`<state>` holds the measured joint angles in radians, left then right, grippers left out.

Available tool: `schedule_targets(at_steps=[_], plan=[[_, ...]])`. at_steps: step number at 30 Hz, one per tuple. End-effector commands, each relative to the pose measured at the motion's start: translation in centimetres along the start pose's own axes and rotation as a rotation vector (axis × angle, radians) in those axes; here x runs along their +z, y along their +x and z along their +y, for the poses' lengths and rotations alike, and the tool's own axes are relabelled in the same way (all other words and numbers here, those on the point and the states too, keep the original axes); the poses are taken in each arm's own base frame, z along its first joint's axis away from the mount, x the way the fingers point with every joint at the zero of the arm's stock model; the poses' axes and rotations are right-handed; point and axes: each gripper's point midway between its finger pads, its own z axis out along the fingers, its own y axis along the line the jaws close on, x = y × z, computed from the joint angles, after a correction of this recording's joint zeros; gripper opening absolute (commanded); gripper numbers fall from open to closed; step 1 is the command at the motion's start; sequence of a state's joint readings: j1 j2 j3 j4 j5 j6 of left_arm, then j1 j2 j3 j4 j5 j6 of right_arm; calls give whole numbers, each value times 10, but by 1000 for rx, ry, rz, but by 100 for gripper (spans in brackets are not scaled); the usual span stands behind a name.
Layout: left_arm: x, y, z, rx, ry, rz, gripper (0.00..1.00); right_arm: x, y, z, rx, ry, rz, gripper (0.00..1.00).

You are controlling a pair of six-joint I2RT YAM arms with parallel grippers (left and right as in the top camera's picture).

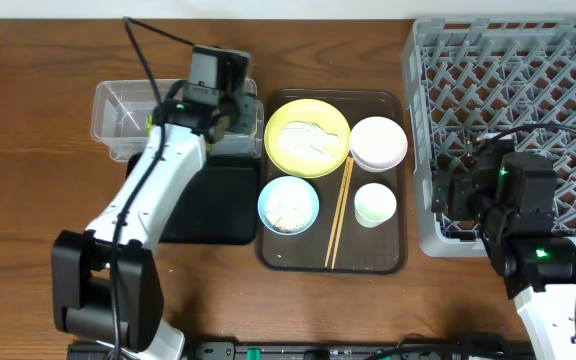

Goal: Sort waste into correct bins and load items into the dishwasher rack
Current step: 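Carry wrapper with left gripper and drop it into clear bin, then return left gripper to yellow plate and grasp the white tissue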

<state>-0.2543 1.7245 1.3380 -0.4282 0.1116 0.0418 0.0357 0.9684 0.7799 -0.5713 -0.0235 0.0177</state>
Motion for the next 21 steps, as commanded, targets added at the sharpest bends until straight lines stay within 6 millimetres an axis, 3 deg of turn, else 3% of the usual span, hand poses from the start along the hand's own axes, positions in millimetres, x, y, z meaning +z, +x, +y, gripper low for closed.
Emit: schedule_targets(at_steps=[1,7,10,21], plan=[[-7,-7,-47,141,152,-28,54,-5,-10,-2,17,3,-24,99],[20,18,-89,378,213,30,61,-5,-10,-2,17,3,-24,99],[39,29,-101,432,232,55,63,-5,-10,-2,17,3,-24,99],[103,65,-110,445,249,130,66,-5,-9,-2,18,3,-23,99]])
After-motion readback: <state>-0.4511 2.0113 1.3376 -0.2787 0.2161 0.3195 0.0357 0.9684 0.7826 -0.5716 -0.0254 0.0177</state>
